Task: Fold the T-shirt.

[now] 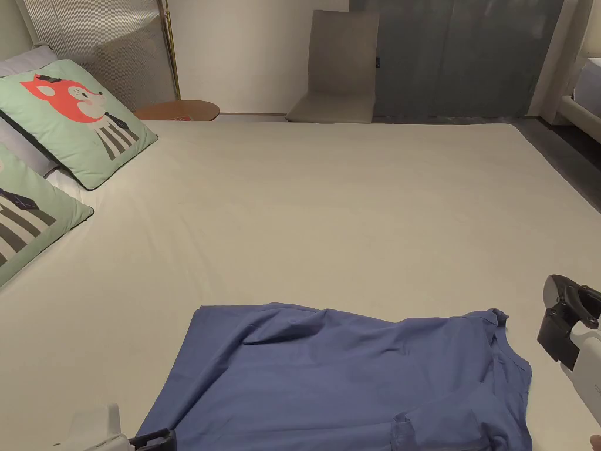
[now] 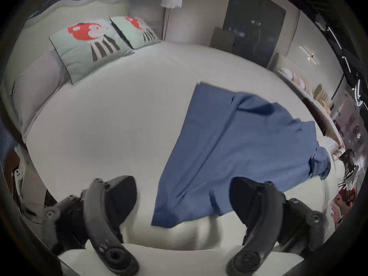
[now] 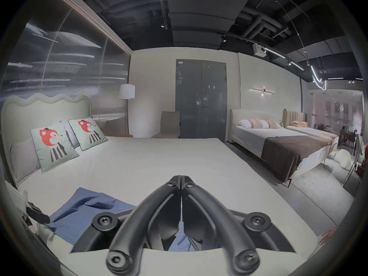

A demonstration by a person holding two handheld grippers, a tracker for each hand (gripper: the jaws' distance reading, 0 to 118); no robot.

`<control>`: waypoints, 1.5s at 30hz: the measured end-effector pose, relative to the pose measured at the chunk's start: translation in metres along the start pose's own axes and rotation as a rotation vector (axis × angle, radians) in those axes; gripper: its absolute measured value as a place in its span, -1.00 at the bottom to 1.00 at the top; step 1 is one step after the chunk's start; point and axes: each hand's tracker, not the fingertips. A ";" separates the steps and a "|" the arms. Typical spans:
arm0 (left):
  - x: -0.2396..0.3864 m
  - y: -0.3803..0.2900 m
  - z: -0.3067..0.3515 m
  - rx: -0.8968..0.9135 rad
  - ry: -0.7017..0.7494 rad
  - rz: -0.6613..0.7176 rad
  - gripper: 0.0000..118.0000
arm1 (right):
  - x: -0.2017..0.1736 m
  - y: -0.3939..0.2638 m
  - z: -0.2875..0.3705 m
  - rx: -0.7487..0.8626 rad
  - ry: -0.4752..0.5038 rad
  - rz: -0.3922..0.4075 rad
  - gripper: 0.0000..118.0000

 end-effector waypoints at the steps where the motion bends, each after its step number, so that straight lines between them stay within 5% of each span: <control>1: 0.000 -0.003 -0.006 -0.005 0.000 -0.004 0.42 | -0.001 0.000 0.000 -0.004 0.003 -0.002 -0.99; 3: 0.006 -0.011 -0.017 -0.025 0.015 -0.035 -0.07 | -0.002 -0.001 -0.001 -0.012 0.004 -0.007 -0.99; 4: 0.009 -0.014 -0.020 -0.033 0.036 -0.070 -0.55 | -0.001 -0.002 -0.002 -0.017 0.004 -0.007 -0.99; 5: 0.012 -0.015 -0.018 0.003 0.059 -0.101 -0.70 | -0.001 -0.003 -0.002 -0.022 0.002 -0.007 -0.99; 7: 0.019 -0.014 -0.011 0.003 0.016 -0.115 -0.90 | 0.002 -0.005 -0.004 -0.034 -0.001 -0.010 -0.99; 13: 0.022 0.004 0.021 0.105 -0.009 -0.072 -0.90 | 0.023 -0.020 -0.040 -0.161 -0.035 -0.028 -0.91; 14: 0.025 0.008 0.028 0.117 -0.025 -0.064 -0.90 | 0.027 -0.022 -0.051 -0.190 -0.034 -0.028 -0.69; 16: 0.027 0.015 0.037 0.134 -0.045 -0.060 -0.90 | 0.035 -0.028 -0.078 -0.272 -0.028 -0.012 0.36; 17: 0.029 0.018 0.040 0.157 -0.059 -0.061 -0.90 | 0.038 -0.030 -0.093 -0.308 -0.023 -0.011 0.71; 19: 0.033 0.025 0.043 0.162 -0.074 -0.065 -0.90 | 0.043 -0.038 -0.127 -0.380 -0.026 -0.011 0.93; 30: 0.035 0.031 0.020 0.124 -0.085 -0.032 -0.90 | 0.056 -0.093 -0.263 -0.710 0.013 -0.036 0.82; 33: 0.032 0.031 0.016 0.112 -0.078 -0.024 -0.90 | 0.057 -0.110 -0.272 -0.766 0.032 -0.071 0.30; 36: 0.036 0.031 0.020 0.108 -0.073 -0.016 -0.90 | 0.055 -0.118 -0.265 -0.764 0.083 -0.078 -0.89; 40: 0.030 0.031 0.018 0.109 -0.077 -0.002 -0.90 | 0.050 -0.098 -0.245 -0.653 0.076 0.028 -0.93; 45: 0.019 0.055 0.024 0.166 -0.134 0.072 -0.90 | 0.052 -0.038 -0.218 -0.492 0.115 -0.046 -0.93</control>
